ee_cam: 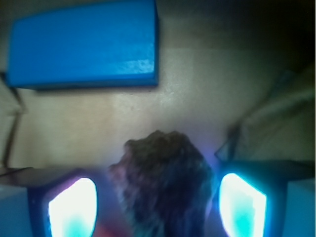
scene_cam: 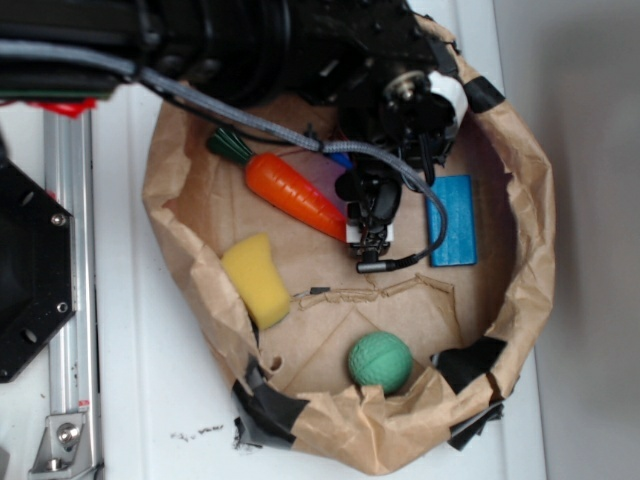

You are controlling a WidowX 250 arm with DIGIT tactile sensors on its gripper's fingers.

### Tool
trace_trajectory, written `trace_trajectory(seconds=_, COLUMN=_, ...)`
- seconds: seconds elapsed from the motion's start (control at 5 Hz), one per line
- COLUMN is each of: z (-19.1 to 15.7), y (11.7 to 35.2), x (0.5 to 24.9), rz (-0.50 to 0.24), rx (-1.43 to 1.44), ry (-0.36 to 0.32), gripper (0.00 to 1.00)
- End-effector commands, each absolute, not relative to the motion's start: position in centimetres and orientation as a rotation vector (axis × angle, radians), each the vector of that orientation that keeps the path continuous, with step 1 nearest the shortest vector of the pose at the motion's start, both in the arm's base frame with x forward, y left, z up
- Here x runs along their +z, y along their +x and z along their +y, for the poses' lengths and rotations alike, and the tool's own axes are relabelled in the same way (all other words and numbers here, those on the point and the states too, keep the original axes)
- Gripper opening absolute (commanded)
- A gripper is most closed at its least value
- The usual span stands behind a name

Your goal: Grab the rock.

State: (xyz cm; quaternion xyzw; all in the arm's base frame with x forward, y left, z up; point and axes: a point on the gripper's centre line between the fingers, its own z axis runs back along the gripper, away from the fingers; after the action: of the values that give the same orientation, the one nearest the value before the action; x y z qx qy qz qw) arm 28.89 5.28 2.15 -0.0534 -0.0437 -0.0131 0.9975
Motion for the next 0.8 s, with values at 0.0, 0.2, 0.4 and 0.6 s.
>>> trace_trajectory(seconds=0.0, z=3.4, y=29.0, x=2.1, rz=-0.099, rx=-0.095, ry=-0.098, gripper=0.0)
trace_trajectory(seconds=0.2, z=2.8, y=29.0, x=7.1, rz=-0.122, rx=-0.103, ry=-0.101, gripper=0.0)
trace_trajectory(seconds=0.4, z=0.9, y=28.6, x=12.1, rz=-0.108, rx=-0.078, ry=-0.119, gripper=0.0)
trace_trajectory(seconds=0.6, z=-1.2, y=27.9, x=16.2, rz=-0.094, rx=-0.052, ry=-0.083, gripper=0.0)
